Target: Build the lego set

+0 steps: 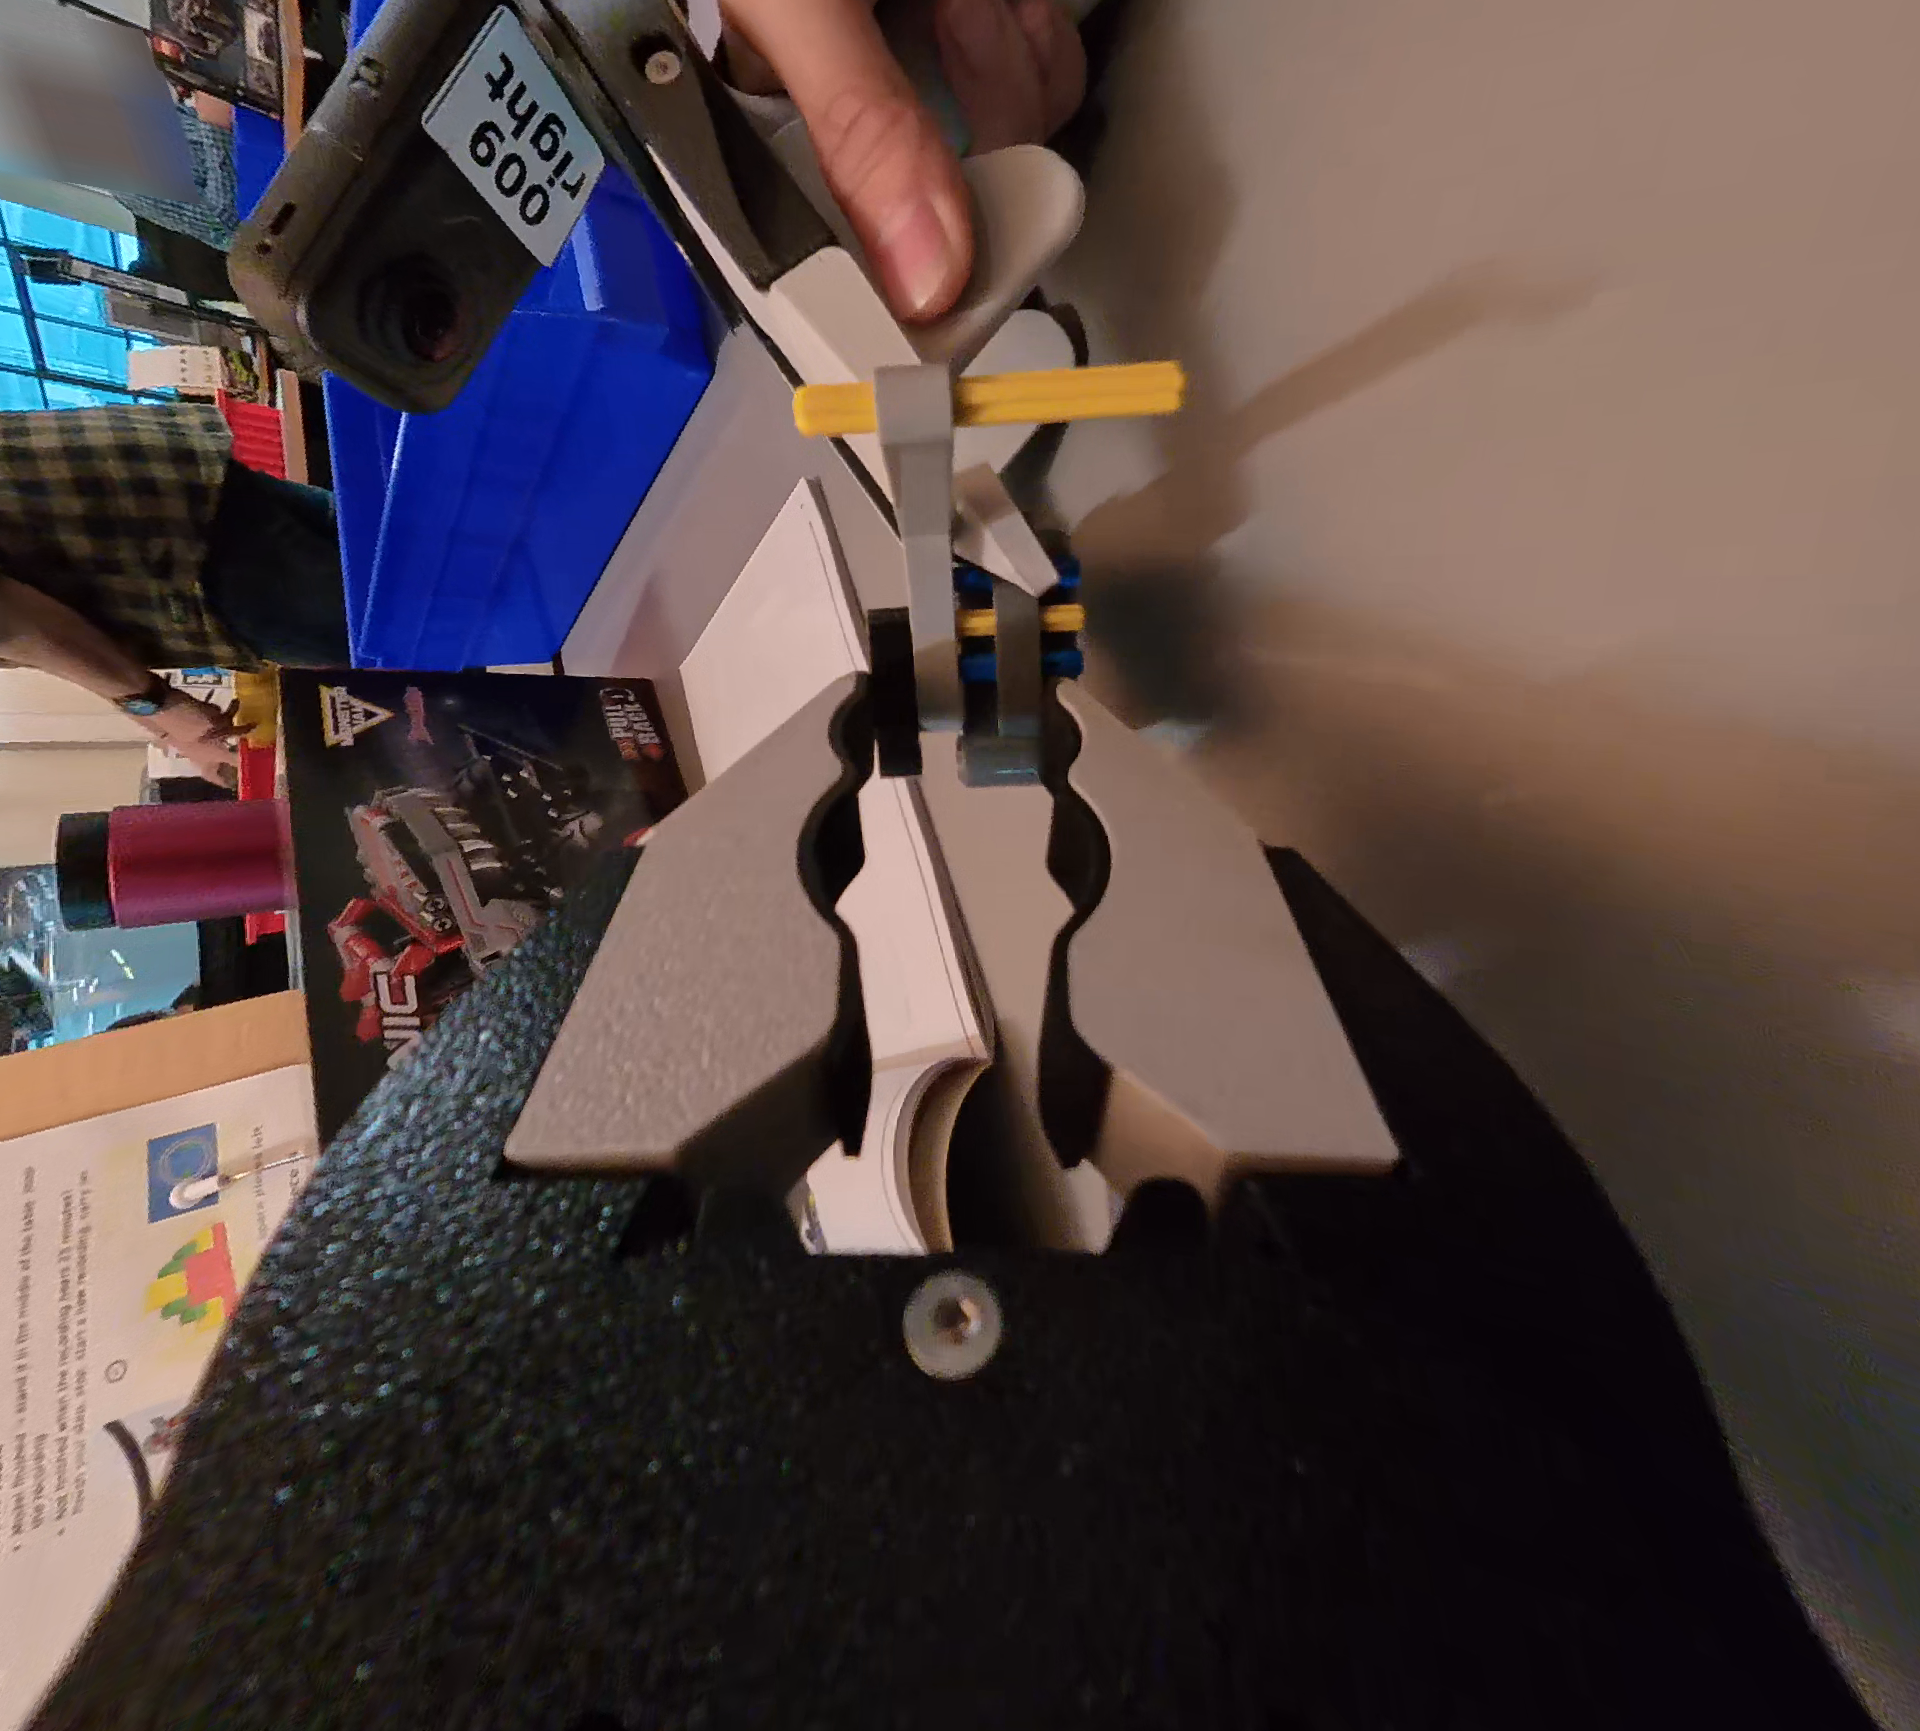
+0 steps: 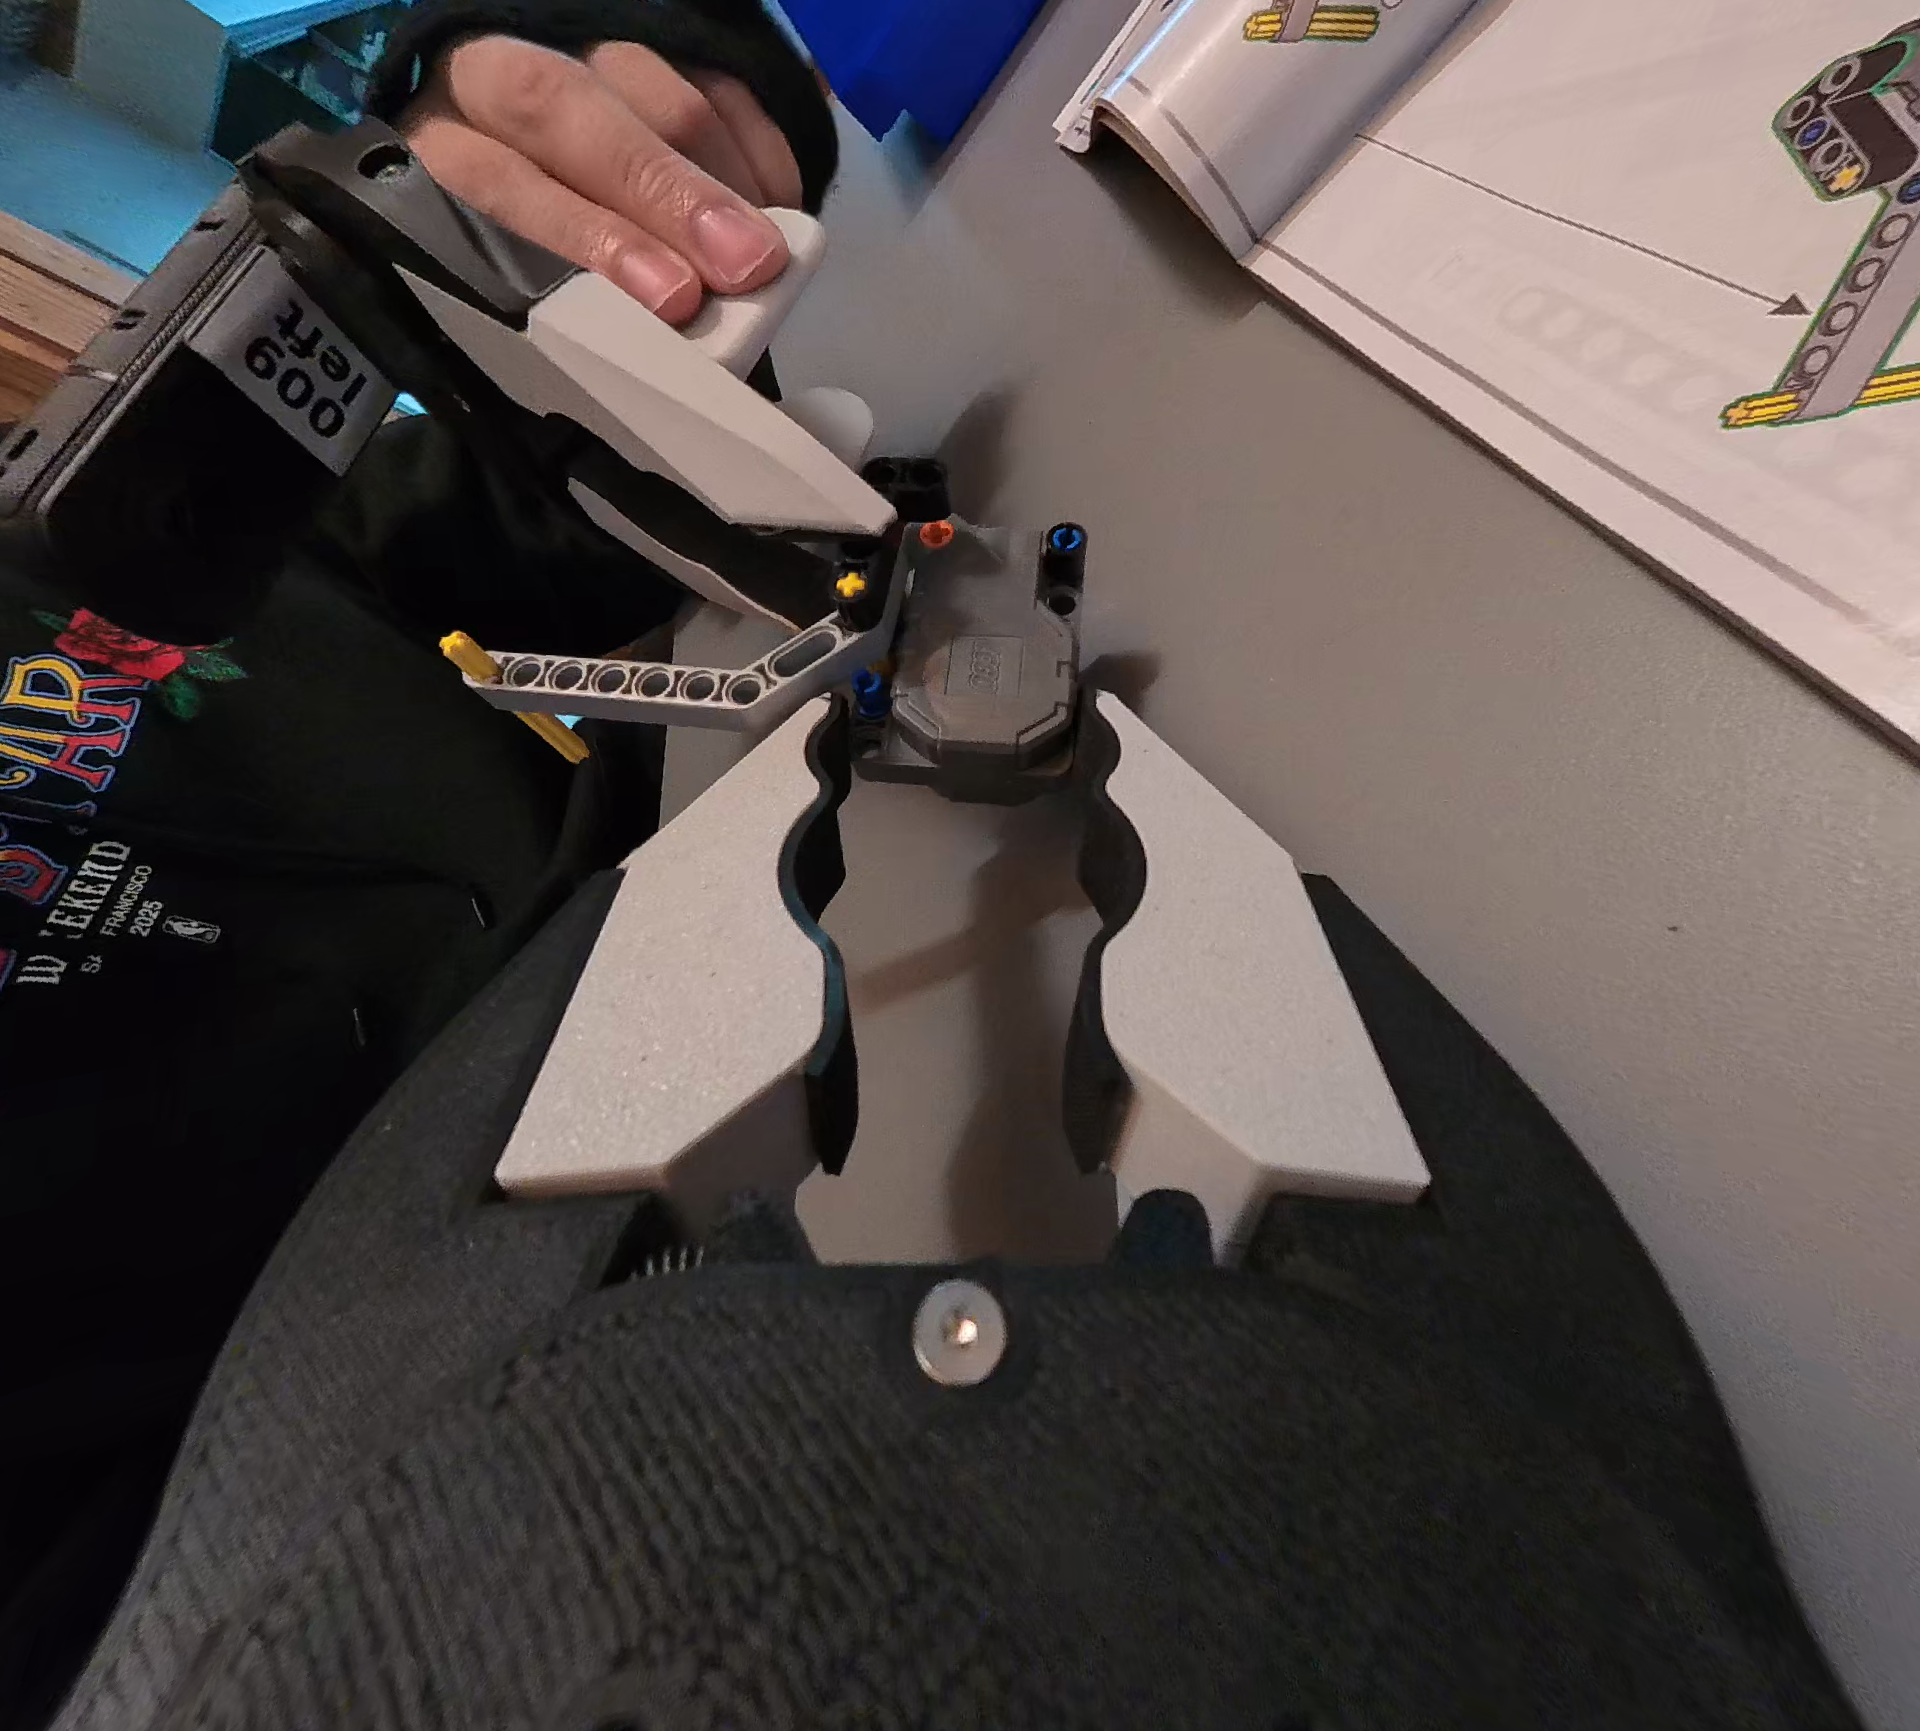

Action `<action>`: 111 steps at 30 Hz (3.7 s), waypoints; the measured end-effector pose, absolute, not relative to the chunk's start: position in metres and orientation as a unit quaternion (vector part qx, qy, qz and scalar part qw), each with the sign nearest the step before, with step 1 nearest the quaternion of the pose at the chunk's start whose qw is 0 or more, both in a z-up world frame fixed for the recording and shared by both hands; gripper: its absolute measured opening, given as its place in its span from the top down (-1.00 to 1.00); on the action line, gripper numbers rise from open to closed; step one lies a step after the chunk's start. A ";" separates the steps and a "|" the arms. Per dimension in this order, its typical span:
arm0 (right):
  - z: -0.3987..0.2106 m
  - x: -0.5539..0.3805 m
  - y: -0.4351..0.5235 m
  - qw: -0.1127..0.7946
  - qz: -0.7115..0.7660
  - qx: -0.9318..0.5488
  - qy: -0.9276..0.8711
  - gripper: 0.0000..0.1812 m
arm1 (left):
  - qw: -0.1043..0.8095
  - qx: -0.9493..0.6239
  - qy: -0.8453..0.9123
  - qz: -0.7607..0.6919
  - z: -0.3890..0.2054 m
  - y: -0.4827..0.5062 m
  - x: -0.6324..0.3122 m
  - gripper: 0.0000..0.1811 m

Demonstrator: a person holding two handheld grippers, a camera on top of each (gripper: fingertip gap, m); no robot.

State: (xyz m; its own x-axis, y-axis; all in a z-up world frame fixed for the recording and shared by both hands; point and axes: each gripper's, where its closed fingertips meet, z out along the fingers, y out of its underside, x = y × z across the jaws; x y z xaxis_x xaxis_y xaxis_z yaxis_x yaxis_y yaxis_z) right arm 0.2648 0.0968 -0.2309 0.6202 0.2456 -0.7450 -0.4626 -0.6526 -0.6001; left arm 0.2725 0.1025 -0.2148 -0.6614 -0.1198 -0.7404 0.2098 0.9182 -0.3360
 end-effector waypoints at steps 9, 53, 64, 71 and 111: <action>-0.231 0.265 0.097 0.411 0.429 -0.801 0.070 0.54 | 0.398 -0.009 0.899 -0.185 -0.217 0.103 0.273 0.72; -0.231 0.266 0.099 0.418 0.421 -0.801 0.072 0.54 | 0.413 0.036 0.894 -0.169 -0.216 0.104 0.274 0.72; -0.228 0.267 0.100 0.426 0.427 -0.794 0.077 0.54 | 0.351 -0.061 0.891 -0.282 -0.199 0.102 0.269 0.61; -0.227 0.261 0.101 0.420 0.438 -0.792 0.067 0.54 | 0.298 -0.100 0.890 -0.331 -0.202 0.094 0.269 0.71; -0.214 0.263 0.098 0.450 0.454 -0.767 0.060 0.55 | 0.402 -0.015 0.890 -0.217 -0.199 0.104 0.272 0.73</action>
State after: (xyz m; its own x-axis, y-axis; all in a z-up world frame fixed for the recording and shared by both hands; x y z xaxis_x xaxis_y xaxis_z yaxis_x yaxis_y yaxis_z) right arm 0.2631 0.0976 -0.2141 0.5801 0.3175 -0.7501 -0.5002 -0.5880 -0.6357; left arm 0.2723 0.1038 -0.1994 -0.6770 -0.2009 -0.7081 0.1479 0.9053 -0.3982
